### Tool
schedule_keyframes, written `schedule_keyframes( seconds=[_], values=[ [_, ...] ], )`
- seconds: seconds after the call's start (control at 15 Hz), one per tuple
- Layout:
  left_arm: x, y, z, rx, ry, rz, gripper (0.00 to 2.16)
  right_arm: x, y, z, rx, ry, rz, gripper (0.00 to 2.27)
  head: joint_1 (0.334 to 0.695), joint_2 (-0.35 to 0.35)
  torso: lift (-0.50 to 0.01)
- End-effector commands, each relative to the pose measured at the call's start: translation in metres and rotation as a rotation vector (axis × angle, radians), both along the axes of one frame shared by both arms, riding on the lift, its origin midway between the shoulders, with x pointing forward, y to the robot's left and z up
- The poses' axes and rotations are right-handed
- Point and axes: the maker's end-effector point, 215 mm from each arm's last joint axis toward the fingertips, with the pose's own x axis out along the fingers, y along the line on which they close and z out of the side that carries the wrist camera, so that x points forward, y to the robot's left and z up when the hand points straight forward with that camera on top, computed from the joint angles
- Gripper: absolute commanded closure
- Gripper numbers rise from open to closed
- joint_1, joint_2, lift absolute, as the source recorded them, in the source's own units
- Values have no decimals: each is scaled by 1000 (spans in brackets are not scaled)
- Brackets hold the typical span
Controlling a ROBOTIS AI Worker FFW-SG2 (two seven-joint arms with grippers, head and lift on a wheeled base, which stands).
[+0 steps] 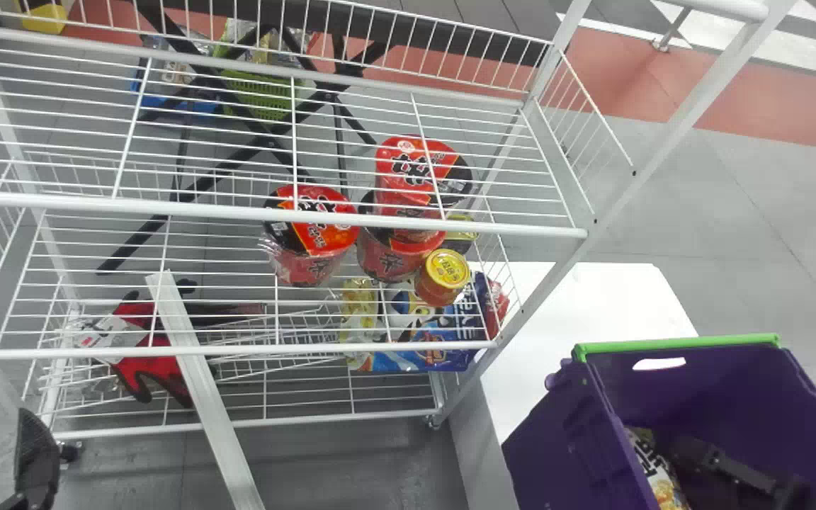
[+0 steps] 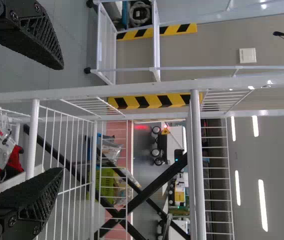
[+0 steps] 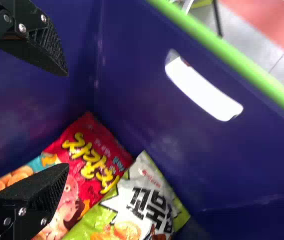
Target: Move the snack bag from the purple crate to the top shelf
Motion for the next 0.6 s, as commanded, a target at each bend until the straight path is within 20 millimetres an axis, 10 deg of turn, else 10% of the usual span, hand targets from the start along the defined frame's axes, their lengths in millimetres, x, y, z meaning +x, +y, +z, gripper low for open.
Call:
schedule_keyframes(
  seconds=[0.0,0.53],
  values=[
    [3,-1,-2,1,3,-5,90,0,-11,-11,9,43,-10,188,695,-350,-452],
    [12,-11,-6,-2,9,-30,87,-13,-22,-56,18,226,32,188,695,-350,-452]
  ],
)
